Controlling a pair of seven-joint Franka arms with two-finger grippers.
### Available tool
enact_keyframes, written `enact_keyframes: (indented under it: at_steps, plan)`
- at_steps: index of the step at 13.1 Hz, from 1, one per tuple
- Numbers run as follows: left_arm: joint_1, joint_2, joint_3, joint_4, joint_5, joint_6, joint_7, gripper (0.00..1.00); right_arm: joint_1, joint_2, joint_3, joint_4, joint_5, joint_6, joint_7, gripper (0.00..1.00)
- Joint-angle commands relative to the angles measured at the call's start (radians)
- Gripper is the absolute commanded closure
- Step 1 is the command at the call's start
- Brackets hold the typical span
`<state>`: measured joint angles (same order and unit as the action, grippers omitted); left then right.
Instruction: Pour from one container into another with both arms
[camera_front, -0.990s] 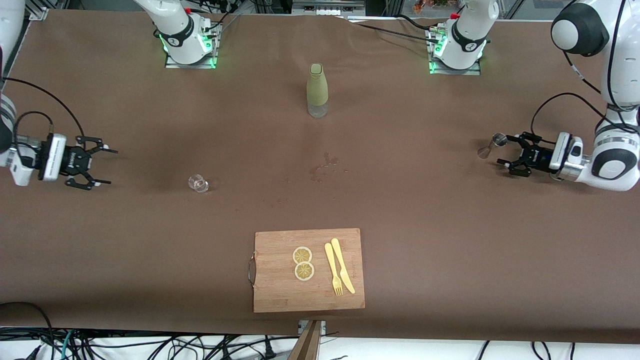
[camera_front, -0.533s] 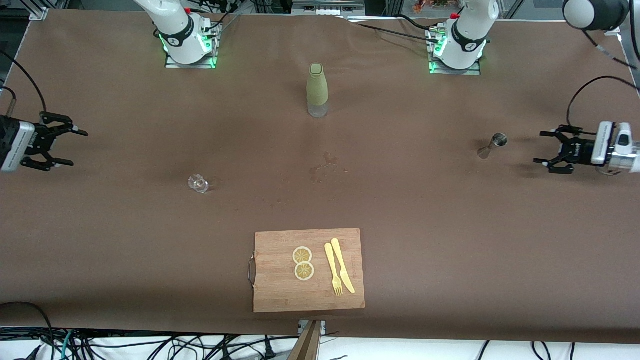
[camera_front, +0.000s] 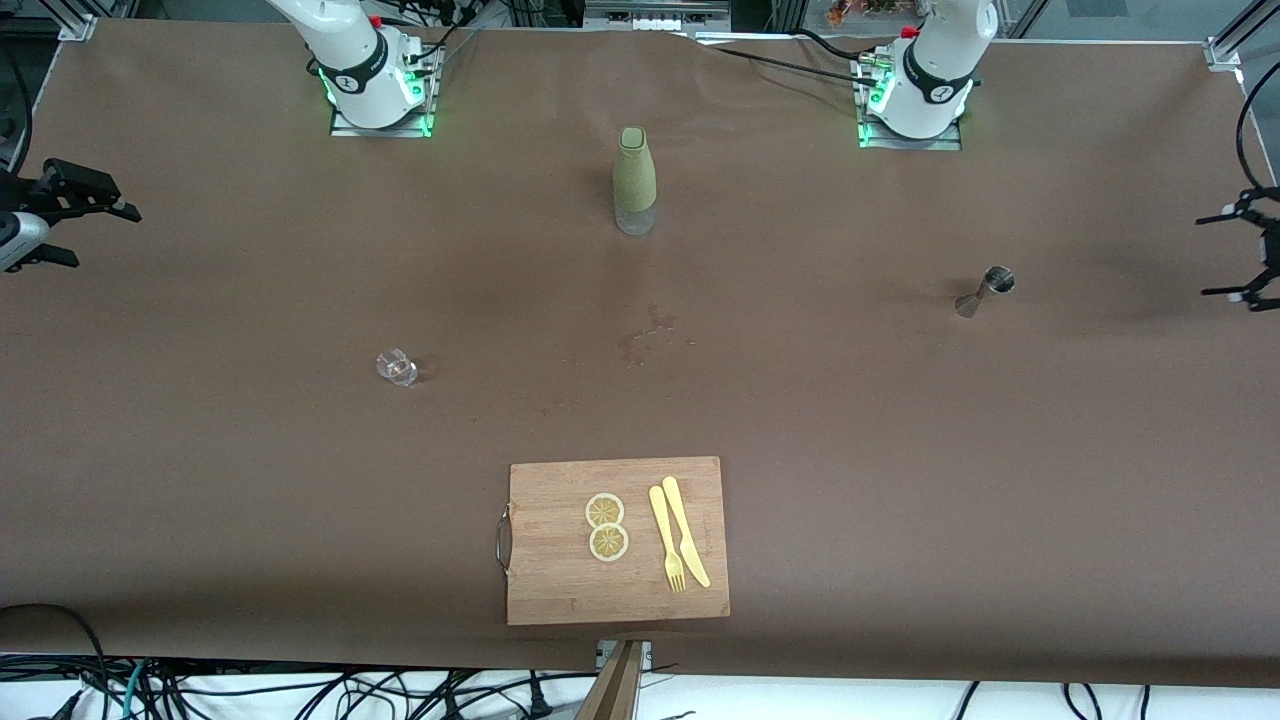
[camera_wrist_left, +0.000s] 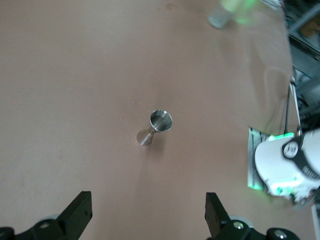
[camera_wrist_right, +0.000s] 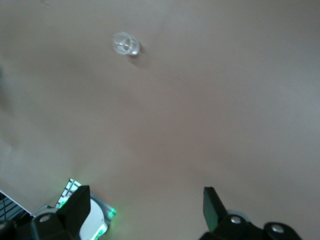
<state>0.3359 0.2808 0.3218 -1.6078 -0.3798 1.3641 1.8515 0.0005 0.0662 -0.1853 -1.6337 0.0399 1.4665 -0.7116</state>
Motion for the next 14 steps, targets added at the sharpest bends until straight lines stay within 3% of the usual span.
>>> enact_keyframes:
  at_steps: [1,3,6,8,9,11,14]
  plan:
    - [-0.061,-0.174,-0.010,-0.109,0.080,0.076,-0.318,0.00,-0.008,-0.022,0.090,0.038,-0.086,-0.070,0.230,0.00]
    - [-0.095,-0.256,-0.059,-0.112,0.160,0.089,-0.592,0.00,-0.008,-0.039,0.127,0.032,-0.083,-0.094,0.438,0.00]
    - [-0.113,-0.331,-0.144,-0.112,0.225,0.089,-0.953,0.00,0.007,-0.042,0.113,0.028,-0.078,-0.024,0.531,0.00]
    - [-0.152,-0.351,-0.188,-0.097,0.295,0.089,-1.148,0.00,0.009,-0.063,0.112,0.023,-0.176,0.044,0.532,0.00]
    - [-0.162,-0.371,-0.216,-0.096,0.317,0.089,-1.242,0.00,0.007,-0.072,0.110,0.023,-0.172,0.051,0.549,0.00]
    - [-0.170,-0.388,-0.269,-0.095,0.335,0.089,-1.420,0.00,0.003,-0.097,0.087,0.011,-0.069,0.046,0.633,0.00]
    - [-0.221,-0.396,-0.329,-0.086,0.380,0.087,-1.680,0.00,0.006,-0.095,0.079,0.008,-0.060,0.049,0.689,0.00]
